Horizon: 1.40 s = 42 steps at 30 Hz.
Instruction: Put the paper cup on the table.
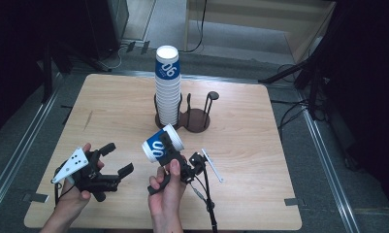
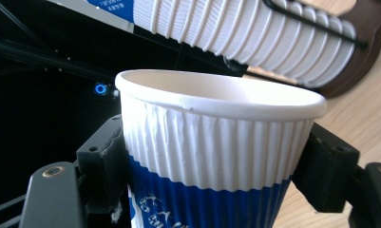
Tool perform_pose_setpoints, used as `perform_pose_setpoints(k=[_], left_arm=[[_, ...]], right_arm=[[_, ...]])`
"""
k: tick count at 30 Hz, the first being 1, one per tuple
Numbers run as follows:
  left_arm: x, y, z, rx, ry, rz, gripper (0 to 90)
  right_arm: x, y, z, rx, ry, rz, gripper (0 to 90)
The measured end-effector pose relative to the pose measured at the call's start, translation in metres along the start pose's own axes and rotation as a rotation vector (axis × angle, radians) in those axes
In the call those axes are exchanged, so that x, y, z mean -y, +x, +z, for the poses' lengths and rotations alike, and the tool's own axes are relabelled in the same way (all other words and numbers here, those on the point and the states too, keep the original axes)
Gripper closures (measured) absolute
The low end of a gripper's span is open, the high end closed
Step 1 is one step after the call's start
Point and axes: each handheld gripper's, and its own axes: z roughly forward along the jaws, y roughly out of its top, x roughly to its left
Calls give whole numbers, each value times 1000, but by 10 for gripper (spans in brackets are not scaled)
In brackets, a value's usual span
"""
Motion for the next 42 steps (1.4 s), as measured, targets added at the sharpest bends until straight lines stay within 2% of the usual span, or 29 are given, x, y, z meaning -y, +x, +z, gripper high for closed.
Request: perform_pose_setpoints(k=[3,7,9,10,12,16,22,29,30,31,32,34,40,42], left_arm=[[0,2,0,-6,1,-2,0],[2,4,0,-14,6,-3,0],[2,5,0,-20,9,-1,0],[2,5,0,-20,9,-1,0],[3,6,0,-26,7,-4,0],[6,11,-3,-32,14,-8,0],[10,14,-2,-41,17,-12,0],[17,22,-3,-85,22,-13,0],[17,22,-3,-85,22,-13,0],[18,25,-3,-93,26,-10,0],[19,26,-4,-98,27,-15,0],[20,28,-4,-104,29,-14,0],[25,34,-5,-132,35,-10,0],[27,35,-5,-141,37,-8,0]], right_arm=[[-2,1,-2,-4,-19,-50,228],[-3,3,-3,-4,-24,-73,228],[-4,5,-5,-2,-34,-109,228],[-4,5,-5,-2,-34,-109,228],[-4,9,-6,-2,-47,-163,228],[-3,15,-7,14,-64,-244,227],[-3,19,-9,34,-74,-308,226],[-4,21,-12,65,-87,-411,225],[-4,21,-12,65,-87,-411,225],[-3,21,-12,77,-94,-445,224],[-3,21,-12,83,-96,-459,224],[-3,21,-12,88,-98,-470,224],[-1,19,-11,119,-101,-546,221],[0,19,-11,125,-102,-555,221]])
